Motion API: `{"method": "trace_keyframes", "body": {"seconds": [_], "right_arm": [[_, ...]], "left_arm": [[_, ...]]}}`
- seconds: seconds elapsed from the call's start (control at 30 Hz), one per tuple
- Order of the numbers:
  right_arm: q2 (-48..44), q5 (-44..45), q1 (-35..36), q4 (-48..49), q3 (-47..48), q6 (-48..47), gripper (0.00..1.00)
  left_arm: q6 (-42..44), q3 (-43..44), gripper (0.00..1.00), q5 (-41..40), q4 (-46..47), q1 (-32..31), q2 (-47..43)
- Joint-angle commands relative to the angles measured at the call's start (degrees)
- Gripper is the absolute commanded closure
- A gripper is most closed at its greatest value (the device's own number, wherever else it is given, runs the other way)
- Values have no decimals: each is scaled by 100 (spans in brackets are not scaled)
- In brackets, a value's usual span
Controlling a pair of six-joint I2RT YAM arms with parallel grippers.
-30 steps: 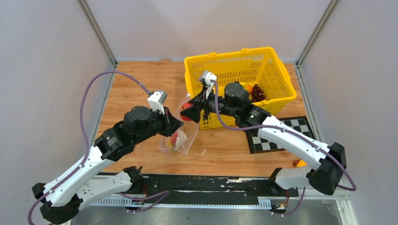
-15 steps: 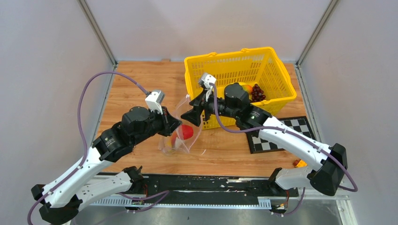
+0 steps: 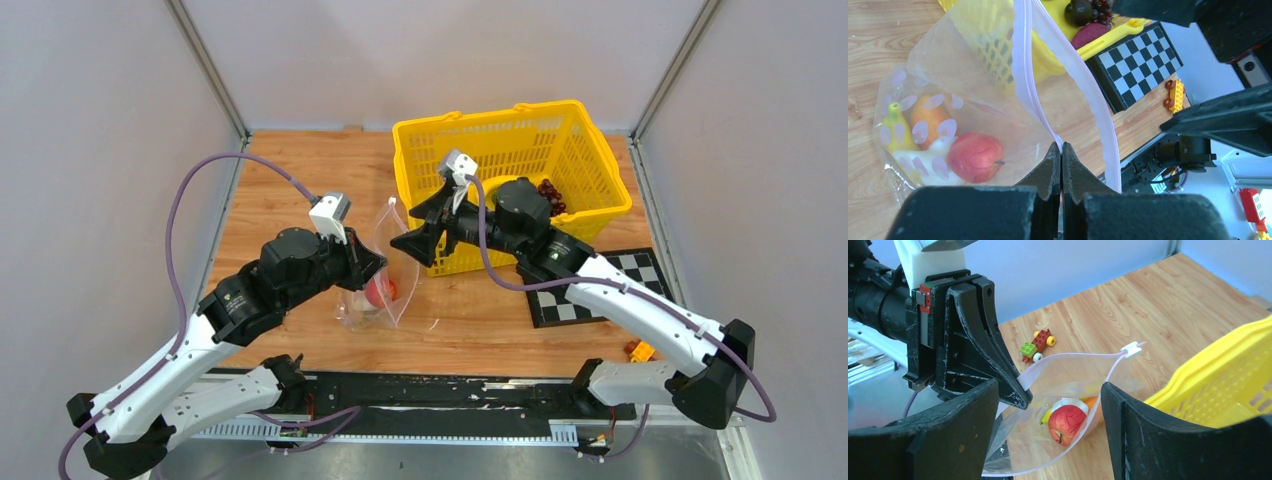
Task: Place the food in the zip-top bag and seal the zipper
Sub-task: Place the fake fruit in the zipper food storage bag, then pick up the fake fruit from the bin.
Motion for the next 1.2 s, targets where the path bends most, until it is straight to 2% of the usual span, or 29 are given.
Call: {"method": "trace_keyframes", "body": {"seconds": [0.0, 0.13, 0.2, 0.27, 0.33, 0.53, 0.7, 0.93, 1.03, 1.17], "right_arm": [[-402, 790, 39, -289, 80, -186, 25], [-484, 1837, 19, -877, 420, -389, 23], [-440, 2697, -34, -1256, 681, -504, 20], [-357, 3480, -232, -1669, 923, -518, 17], [-222, 3748, -596, -2093, 1126, -535, 15], [437, 3757, -2247, -3449, 1614, -352, 14], [1160, 3525, -3188, -3848, 1608, -459, 13], [2394, 3544, -3895, -3925, 1850, -595, 14], [2938, 3728, -4067, -4327, 2388, -551, 20], [3561, 3663, -4260, -4351, 2646, -560, 25]], "left_arm": [[-45, -23, 100, -88, 219, -14, -55], [-25, 5, 100, -95, 227, -14, -23], [-9, 18, 100, -76, 233, -14, 0], [0, 21, 100, -52, 224, -14, 19], [-1, 11, 100, -53, 224, -14, 12], [-6, -10, 100, -35, 212, -14, -23], [10, -1, 100, 30, 208, -14, -27], [19, 7, 100, 76, 153, -14, -47], [26, 20, 100, 115, 121, -14, -64], [34, 16, 100, 67, 81, -14, -133]]}}
